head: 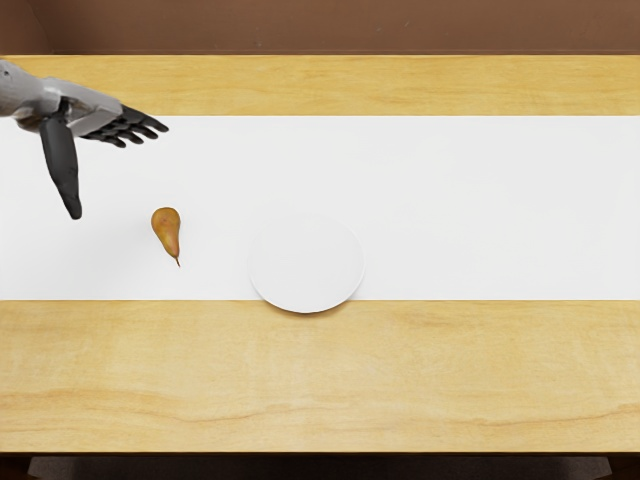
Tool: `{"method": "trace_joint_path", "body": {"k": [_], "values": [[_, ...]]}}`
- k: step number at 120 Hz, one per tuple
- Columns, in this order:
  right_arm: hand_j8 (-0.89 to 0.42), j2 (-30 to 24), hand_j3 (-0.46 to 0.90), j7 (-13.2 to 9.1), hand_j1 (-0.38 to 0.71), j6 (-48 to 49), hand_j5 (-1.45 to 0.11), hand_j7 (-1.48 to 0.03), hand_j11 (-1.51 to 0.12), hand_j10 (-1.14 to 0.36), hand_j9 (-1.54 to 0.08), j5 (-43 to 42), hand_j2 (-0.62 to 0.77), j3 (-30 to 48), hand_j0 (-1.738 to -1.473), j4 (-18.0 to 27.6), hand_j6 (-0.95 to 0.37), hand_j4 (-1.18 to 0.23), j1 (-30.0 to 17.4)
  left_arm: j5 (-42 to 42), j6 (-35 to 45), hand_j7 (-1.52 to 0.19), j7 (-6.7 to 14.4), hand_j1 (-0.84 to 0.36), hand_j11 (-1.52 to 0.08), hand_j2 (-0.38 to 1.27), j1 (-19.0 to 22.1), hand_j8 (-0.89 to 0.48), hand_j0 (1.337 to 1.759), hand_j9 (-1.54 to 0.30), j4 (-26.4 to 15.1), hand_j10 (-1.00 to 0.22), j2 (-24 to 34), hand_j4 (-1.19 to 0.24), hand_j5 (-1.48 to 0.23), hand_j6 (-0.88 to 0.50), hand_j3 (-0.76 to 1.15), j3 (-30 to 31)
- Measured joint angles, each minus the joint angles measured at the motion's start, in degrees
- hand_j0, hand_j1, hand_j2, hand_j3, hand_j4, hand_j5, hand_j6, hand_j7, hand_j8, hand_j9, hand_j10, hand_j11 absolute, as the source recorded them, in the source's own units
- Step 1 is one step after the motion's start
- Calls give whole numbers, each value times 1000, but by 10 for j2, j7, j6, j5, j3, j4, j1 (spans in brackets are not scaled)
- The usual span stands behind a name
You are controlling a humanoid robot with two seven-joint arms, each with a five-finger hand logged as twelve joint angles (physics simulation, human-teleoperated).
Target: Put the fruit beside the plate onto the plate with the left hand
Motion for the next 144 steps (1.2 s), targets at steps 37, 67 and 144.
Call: {"method": "trace_joint_path", "body": {"k": [37, 67, 144], "values": [[-8, 0, 0, 0, -340, 0, -10, -10, -10, -8, -10, 0, -2, 0, -1658, -1, -8, -8, 0, 6, 0, -7, 0, 343, -7, 1, 0, -6, 1658, -7, 0, -6, 0, -6, -7, -7, 0, -1], [-8, 0, 0, 0, -340, 0, -10, -10, -10, -8, -10, 0, -2, -1, -1658, -2, -8, -8, 0, 35, 0, -7, 0, 343, -7, 1, 0, -6, 1658, -7, 32, -6, -19, -6, -7, -7, 0, -1], [-8, 0, 0, 0, -340, 0, -10, -10, -10, -8, -10, 0, -2, -1, -1658, -2, -8, -8, 1, -19, 245, -7, 249, 343, -6, 1, 7, -6, 1658, -6, -66, -5, -149, -6, -7, -6, 0, -19]]}}
